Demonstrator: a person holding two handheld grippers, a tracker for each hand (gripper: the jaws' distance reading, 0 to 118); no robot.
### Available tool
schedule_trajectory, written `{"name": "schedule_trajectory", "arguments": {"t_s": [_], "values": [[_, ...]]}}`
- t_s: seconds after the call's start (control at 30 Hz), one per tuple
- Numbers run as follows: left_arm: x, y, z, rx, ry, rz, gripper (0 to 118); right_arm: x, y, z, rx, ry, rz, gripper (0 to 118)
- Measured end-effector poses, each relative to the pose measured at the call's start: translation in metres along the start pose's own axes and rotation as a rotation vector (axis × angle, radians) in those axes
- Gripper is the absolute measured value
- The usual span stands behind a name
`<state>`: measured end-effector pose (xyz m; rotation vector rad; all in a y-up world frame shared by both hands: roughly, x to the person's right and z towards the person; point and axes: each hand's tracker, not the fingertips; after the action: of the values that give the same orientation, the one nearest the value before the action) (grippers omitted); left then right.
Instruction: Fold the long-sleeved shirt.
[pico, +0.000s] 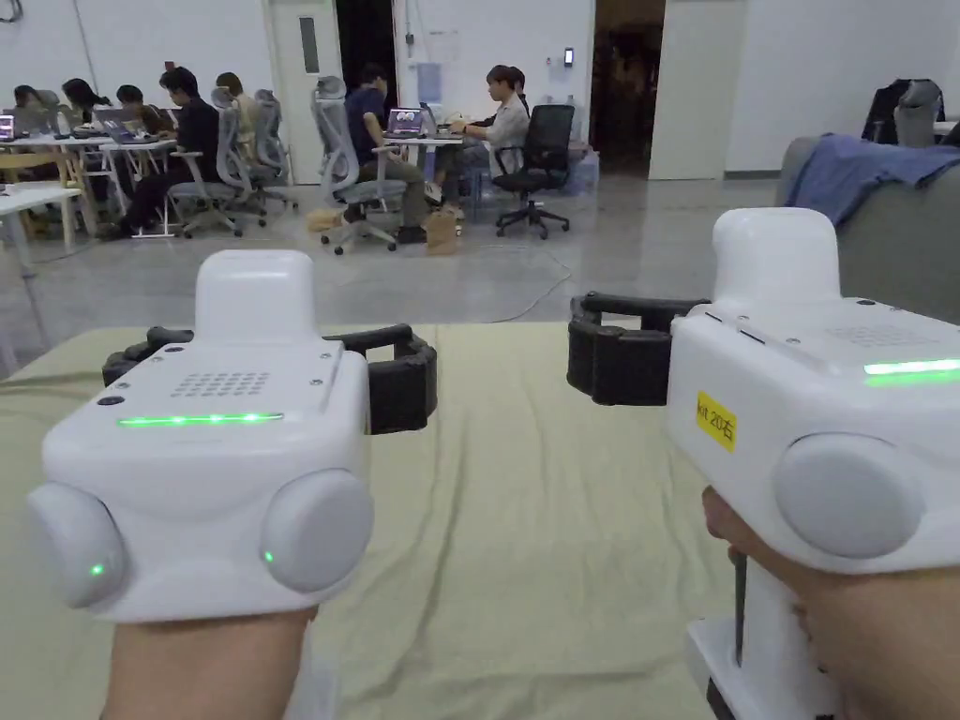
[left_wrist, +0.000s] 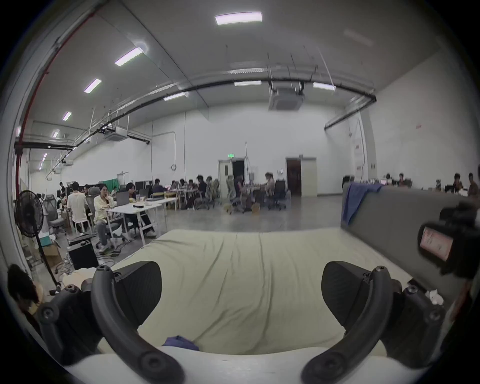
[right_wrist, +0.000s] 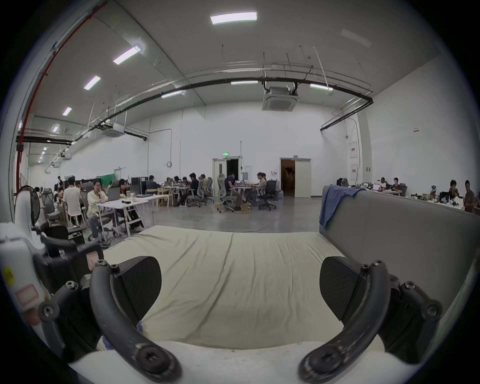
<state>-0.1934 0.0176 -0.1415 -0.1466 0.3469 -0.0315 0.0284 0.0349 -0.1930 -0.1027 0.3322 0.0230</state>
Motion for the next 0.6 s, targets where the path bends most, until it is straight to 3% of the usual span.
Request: {"name": "schedule_trajectory", "arguments": {"t_s": [0.2,0.37,0.6], "values": [[0.004,-0.037,-0.009,-0.082,-0.055,0.006,118,0.004,-0.037,-0.007,-0.052,-0.033,-0.006,118],[0.007,-0.035,-0.007,-0.059,-0.057,0.007,118,0.008,-0.037,-0.007,-0.054,-0.032,-0.032,118],[0.002,-0.035,-0.003,-0.046,-0.072,0.045,118,0.009,-0.044,-0.005,-0.041,-0.029,-0.004,118]]}}
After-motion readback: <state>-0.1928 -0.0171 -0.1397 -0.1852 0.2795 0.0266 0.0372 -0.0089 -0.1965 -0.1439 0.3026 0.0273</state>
